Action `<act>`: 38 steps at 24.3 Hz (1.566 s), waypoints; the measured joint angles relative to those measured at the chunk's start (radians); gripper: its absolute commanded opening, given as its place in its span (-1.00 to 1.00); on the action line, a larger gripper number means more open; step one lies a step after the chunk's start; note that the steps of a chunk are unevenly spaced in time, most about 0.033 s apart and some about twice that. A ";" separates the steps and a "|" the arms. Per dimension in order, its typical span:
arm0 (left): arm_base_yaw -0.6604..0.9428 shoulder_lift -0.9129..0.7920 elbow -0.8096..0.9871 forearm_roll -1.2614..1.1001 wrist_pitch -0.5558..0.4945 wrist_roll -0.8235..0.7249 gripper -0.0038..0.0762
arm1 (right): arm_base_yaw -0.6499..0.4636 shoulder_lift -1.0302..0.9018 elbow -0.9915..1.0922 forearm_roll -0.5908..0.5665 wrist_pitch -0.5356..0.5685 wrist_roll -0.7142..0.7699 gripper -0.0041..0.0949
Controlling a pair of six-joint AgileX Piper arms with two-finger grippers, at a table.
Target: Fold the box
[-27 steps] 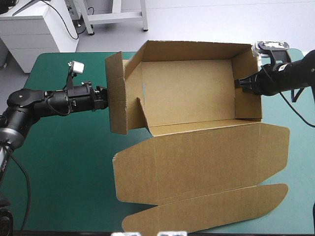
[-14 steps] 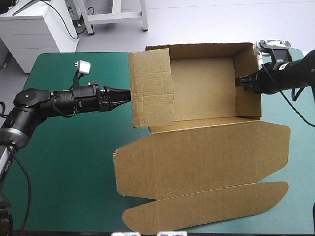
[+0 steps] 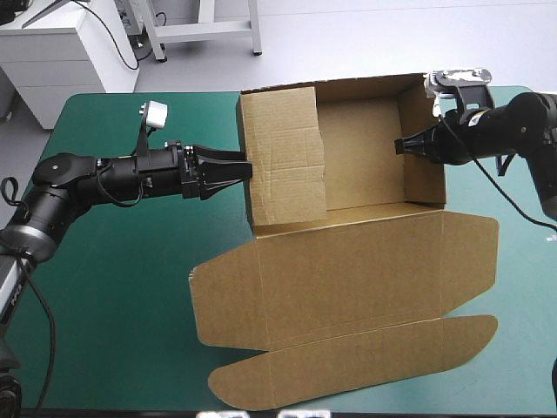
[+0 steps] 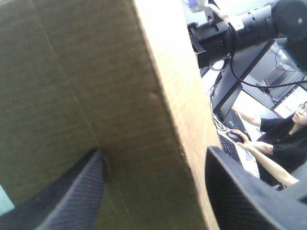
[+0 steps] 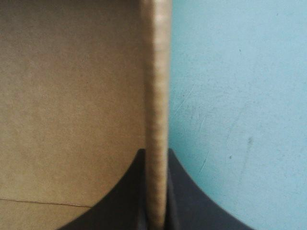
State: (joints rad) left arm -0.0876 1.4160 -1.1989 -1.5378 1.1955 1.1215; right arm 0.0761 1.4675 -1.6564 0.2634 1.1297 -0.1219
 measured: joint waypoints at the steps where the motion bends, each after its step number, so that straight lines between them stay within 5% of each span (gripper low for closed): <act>1: 0.000 0.000 0.000 0.001 0.000 0.000 0.22 | 0.002 0.000 0.000 -0.003 -0.002 0.005 -0.95; 12: -0.021 0.000 -0.084 0.208 -0.070 -0.146 0.22 | 0.038 0.000 0.000 -0.035 -0.033 0.059 -0.94; 20: -0.217 0.000 -0.271 0.777 -0.334 -0.624 0.22 | 0.112 0.001 0.000 -0.116 -0.085 0.167 -0.94; 25: -0.283 0.007 -0.283 1.014 -0.379 -0.862 0.17 | 0.114 0.004 0.000 -0.087 -0.100 0.169 -0.94; 32: -0.323 0.032 -0.311 1.179 -0.381 -1.026 -0.21 | 0.128 0.004 0.000 -0.082 -0.103 0.173 -0.94; 37: -0.334 0.062 -0.360 1.236 -0.371 -1.054 -0.90 | 0.160 0.017 0.000 -0.136 -0.108 0.216 -0.94; 38: -0.336 0.071 -0.371 1.255 -0.364 -1.054 -0.92 | 0.171 0.022 0.000 -0.150 -0.107 0.227 -0.94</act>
State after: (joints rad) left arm -0.4232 1.4873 -1.5699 -0.2833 0.8313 0.0676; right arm 0.2467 1.4898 -1.6564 0.1137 1.0226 0.1054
